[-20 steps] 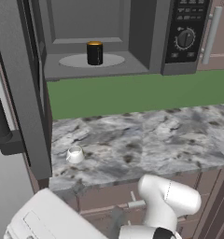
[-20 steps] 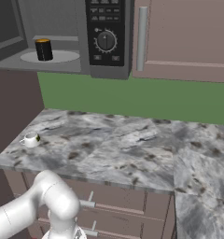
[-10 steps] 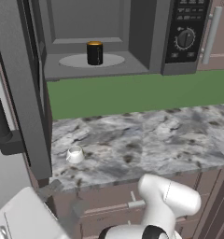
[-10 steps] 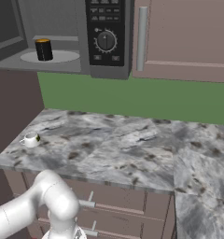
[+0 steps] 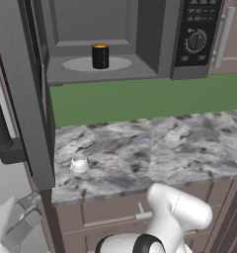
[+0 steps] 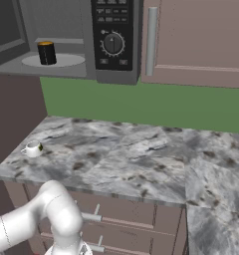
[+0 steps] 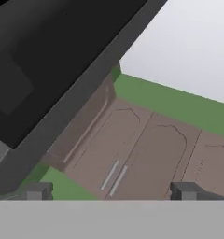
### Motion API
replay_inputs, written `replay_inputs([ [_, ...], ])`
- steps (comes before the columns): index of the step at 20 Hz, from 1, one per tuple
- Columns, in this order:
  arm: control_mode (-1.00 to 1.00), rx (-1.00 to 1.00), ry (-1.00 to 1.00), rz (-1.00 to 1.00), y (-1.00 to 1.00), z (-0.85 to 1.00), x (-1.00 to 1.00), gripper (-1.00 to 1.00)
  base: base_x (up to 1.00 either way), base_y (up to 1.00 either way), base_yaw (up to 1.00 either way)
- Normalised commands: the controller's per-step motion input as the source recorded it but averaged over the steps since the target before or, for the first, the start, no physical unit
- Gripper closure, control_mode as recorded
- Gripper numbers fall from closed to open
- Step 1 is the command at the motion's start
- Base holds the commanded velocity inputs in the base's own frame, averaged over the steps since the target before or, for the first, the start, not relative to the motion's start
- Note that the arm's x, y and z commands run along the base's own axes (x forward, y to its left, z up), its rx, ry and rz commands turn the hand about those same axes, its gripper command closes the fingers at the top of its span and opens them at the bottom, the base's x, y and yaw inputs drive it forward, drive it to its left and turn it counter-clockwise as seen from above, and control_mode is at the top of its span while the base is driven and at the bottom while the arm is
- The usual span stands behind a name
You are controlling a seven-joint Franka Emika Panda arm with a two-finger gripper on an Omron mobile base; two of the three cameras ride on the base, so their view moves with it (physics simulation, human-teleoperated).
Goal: Pick the mug from the counter and place it inside the microwave. Then close the microwave.
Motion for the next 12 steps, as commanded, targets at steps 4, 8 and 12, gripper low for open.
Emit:
replay_inputs([
  [4,-1.0,-0.08,0.05,-0.19,0.42,-0.22,0.1,-1.0,0.0,0.0,0.0],
  [8,-1.0,-0.06,0.06,-0.2,0.31,-0.31,0.1,-1.0,0.0,0.0,0.0],
  [12,-1.0,-0.01,0.01,-0.19,0.21,-0.19,0.01,-1.0,0.0,0.0,0.0],
])
